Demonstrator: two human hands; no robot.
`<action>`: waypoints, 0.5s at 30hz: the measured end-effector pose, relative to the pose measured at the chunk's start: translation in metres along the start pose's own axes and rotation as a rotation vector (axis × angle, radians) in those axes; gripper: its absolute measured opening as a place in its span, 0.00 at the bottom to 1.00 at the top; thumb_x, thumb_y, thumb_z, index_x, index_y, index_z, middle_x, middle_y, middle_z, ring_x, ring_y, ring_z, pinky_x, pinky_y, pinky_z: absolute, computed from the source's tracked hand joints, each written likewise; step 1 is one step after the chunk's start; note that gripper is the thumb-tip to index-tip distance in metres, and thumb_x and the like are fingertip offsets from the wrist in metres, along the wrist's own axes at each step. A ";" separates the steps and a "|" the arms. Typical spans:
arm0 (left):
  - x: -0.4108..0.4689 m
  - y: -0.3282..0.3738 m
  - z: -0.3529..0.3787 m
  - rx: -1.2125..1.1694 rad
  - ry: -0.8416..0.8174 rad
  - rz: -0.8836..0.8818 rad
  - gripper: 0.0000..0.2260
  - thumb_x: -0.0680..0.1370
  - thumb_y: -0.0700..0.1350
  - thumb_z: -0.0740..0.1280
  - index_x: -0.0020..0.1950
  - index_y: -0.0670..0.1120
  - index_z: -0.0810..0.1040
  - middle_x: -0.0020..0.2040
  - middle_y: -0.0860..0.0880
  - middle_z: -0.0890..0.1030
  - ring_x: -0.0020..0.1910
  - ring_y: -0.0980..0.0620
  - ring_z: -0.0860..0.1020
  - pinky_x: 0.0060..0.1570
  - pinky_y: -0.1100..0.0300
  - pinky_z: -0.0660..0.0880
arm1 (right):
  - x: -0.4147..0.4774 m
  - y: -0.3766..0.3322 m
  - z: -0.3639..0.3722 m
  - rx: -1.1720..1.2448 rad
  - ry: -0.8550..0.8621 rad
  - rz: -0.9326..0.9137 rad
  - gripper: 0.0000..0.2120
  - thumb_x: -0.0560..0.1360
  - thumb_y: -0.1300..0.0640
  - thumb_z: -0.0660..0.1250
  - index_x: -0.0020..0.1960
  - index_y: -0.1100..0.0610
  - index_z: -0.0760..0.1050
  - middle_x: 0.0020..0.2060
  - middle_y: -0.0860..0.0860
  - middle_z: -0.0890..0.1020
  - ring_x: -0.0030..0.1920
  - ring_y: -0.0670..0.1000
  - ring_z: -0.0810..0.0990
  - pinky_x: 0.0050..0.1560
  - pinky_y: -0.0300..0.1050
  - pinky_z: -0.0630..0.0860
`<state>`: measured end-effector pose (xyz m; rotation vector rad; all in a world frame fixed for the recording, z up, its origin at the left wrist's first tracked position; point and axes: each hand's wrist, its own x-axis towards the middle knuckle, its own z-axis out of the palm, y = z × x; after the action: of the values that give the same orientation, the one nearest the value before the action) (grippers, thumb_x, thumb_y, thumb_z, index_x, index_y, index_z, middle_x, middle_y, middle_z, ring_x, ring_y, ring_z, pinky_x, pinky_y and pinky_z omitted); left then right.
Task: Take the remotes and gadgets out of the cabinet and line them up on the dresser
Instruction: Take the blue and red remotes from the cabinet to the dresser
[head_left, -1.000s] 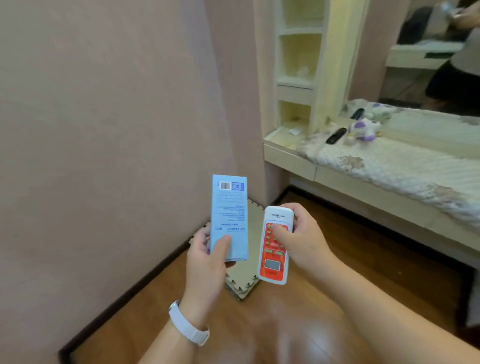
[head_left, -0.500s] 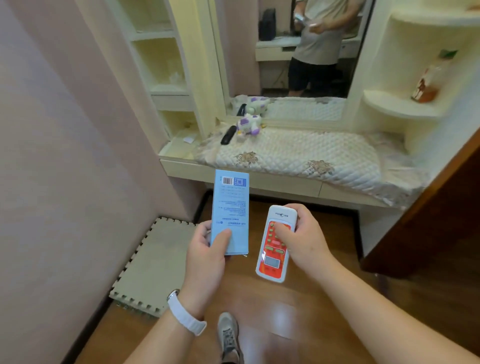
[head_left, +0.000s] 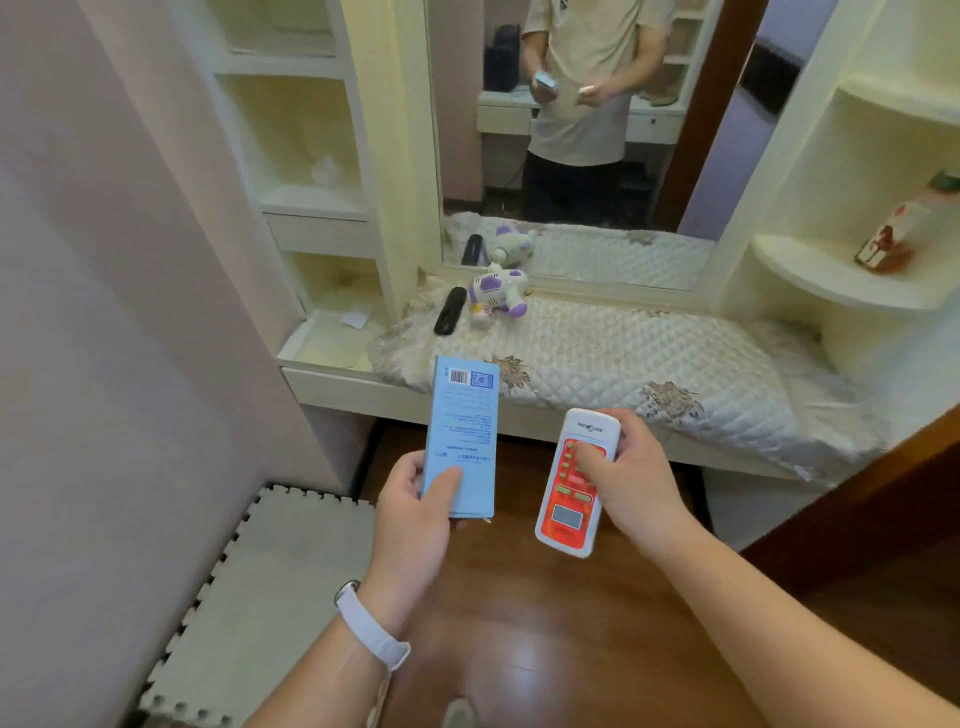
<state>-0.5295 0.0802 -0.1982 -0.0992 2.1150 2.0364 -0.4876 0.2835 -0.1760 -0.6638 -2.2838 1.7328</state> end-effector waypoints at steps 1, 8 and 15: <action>0.015 0.000 -0.003 -0.002 -0.008 -0.007 0.04 0.80 0.40 0.65 0.54 0.45 0.75 0.49 0.46 0.84 0.44 0.46 0.84 0.37 0.52 0.79 | 0.008 -0.003 0.007 -0.005 0.017 -0.002 0.11 0.76 0.60 0.68 0.49 0.44 0.71 0.45 0.50 0.83 0.43 0.48 0.84 0.41 0.44 0.80; 0.086 0.001 0.012 -0.054 -0.120 -0.064 0.04 0.80 0.41 0.65 0.54 0.46 0.76 0.50 0.47 0.84 0.45 0.49 0.84 0.35 0.58 0.79 | 0.050 -0.010 0.017 -0.028 0.116 0.055 0.10 0.76 0.60 0.67 0.54 0.50 0.71 0.46 0.52 0.83 0.43 0.48 0.84 0.38 0.40 0.77; 0.133 -0.001 0.046 -0.030 -0.187 -0.117 0.06 0.80 0.42 0.65 0.57 0.46 0.75 0.50 0.49 0.84 0.43 0.51 0.84 0.38 0.56 0.80 | 0.099 0.001 0.001 -0.021 0.186 0.076 0.10 0.76 0.61 0.67 0.54 0.50 0.71 0.45 0.51 0.82 0.44 0.49 0.83 0.40 0.41 0.78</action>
<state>-0.6546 0.1382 -0.2265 -0.0345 1.9204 1.9298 -0.5747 0.3289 -0.1878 -0.8872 -2.1791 1.6055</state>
